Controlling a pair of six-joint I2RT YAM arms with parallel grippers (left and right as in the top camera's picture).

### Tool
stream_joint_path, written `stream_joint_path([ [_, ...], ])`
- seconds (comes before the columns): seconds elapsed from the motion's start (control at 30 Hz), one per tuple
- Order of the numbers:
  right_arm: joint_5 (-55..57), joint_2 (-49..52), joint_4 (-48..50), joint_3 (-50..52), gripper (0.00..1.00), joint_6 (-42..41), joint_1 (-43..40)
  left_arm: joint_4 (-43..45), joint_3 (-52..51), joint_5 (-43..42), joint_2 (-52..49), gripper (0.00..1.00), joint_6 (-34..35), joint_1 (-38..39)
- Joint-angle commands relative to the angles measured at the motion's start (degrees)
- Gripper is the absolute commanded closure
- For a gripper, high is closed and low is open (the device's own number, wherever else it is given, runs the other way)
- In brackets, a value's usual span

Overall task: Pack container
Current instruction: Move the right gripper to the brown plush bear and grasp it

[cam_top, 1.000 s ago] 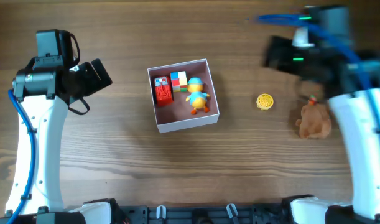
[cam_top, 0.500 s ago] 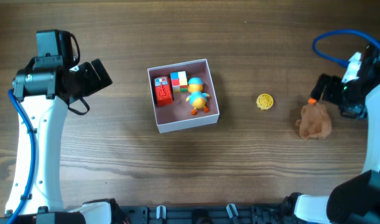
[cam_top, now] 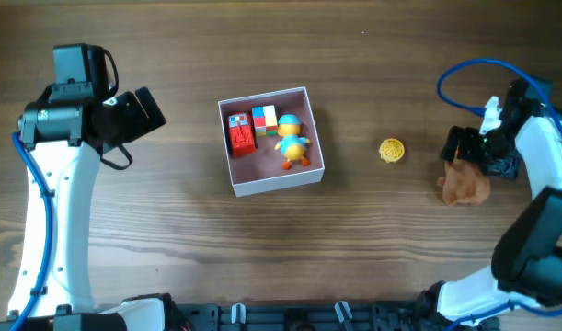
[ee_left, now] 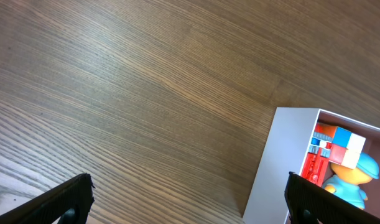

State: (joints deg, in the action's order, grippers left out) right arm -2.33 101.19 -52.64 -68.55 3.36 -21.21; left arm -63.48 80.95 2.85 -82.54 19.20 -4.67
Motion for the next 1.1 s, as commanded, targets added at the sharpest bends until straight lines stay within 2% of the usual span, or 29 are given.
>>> stream_joint_path([
  [0.0,0.9,5.0,0.1,0.5,0.0,0.3,0.0,0.0,-0.4,-0.9,-0.4,0.0,-0.7,-0.3],
  [0.03,1.0,6.1,0.2,0.5,0.02,-0.6,0.0,0.0,-0.4,-0.9,-0.4,0.0,-0.7,-0.3],
  [0.1,1.0,6.7,0.2,0.5,0.12,-1.0,0.0,0.0,-0.4,-0.9,-0.4,0.0,-0.7,-0.3],
  [0.2,1.0,6.6,0.1,0.5,0.2,-2.1,0.0,0.0,-0.4,-0.9,-0.4,0.0,-0.7,-0.3],
  [0.27,1.0,6.6,-0.3,0.5,0.34,-2.1,0.0,0.0,-0.4,-0.9,-0.4,0.0,-0.7,-0.3],
  [0.47,0.9,6.6,-0.8,0.5,0.63,-4.0,0.0,-0.2,-0.4,-0.9,-0.4,0.0,-0.8,-0.3],
  [0.5,0.9,6.6,-0.8,0.5,0.72,-4.0,0.0,-0.2,-0.4,-0.9,-0.4,0.0,-0.7,-0.3],
  [0.57,0.9,6.5,-0.9,0.2,0.96,-5.3,0.0,-0.3,-0.4,-0.9,-0.4,0.0,-0.7,-0.3],
  [0.83,-3.9,0.1,-6.1,-9.0,0.96,-4.7,3.0,-0.3,-0.4,-0.9,-0.4,0.0,-0.7,-0.3],
  [0.97,-7.2,-8.7,-9.6,-17.1,0.96,0.2,12.2,-0.3,-0.4,-0.9,-0.4,0.0,-0.7,-0.3],
  [1.07,-7.1,-14.0,-9.2,-21.2,0.96,7.1,23.8,-0.3,-0.4,-0.9,-0.4,0.0,-0.7,-0.3],
])
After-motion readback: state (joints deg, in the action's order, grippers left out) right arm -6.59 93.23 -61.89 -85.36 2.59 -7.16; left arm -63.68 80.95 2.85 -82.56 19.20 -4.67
